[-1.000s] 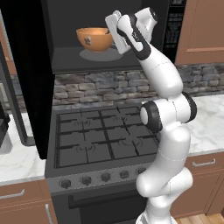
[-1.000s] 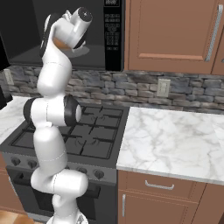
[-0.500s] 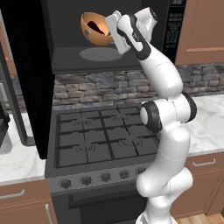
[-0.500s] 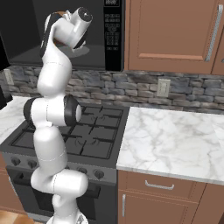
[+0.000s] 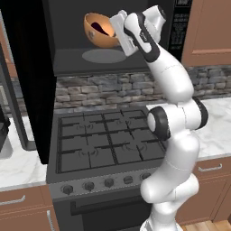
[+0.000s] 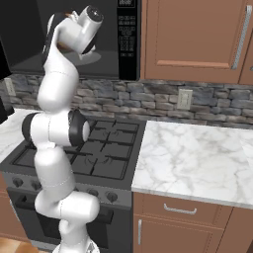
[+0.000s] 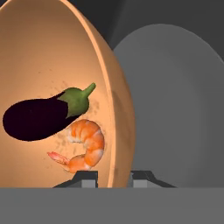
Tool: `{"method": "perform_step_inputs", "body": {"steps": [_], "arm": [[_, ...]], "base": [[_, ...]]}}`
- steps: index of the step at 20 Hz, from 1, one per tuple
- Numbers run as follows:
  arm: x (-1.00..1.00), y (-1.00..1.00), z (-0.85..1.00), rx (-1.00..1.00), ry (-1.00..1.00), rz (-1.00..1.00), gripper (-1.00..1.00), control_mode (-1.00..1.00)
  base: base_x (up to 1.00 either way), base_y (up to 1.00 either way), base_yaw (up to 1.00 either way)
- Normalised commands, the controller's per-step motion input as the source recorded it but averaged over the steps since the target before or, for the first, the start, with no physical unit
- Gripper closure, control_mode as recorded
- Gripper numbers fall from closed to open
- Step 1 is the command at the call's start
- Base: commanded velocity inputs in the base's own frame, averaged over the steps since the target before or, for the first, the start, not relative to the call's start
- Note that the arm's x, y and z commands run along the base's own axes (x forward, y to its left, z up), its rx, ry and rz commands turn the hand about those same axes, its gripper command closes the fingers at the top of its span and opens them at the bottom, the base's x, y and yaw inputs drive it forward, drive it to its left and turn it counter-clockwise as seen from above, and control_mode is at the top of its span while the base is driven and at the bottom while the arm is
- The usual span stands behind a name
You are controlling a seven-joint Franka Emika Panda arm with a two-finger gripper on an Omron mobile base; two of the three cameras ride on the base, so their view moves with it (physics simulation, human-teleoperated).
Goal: The microwave is finished heating the shrimp and eggplant. Take the bowl containing the food and place it on the dining counter.
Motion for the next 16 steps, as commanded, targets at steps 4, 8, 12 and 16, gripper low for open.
{"method": "perform_step_inputs", "body": {"steps": [4, 8, 12, 16], "arm": [[-0.5, -0.01, 0.0, 0.0, 0.0, 0.0, 1.0, -1.0], [-0.64, -0.04, 0.0, 0.0, 0.0, 0.0, 1.0, -1.0], [-0.91, -0.16, 0.0, 0.01, -0.07, 0.0, 1.0, -1.0], [-1.0, -0.36, 0.0, 0.07, -0.16, 0.0, 1.0, -1.0]], "base": [[0.0, 0.0, 0.0], [0.0, 0.0, 0.0], [0.0, 0.0, 0.0], [0.0, 0.0, 0.0]]}}
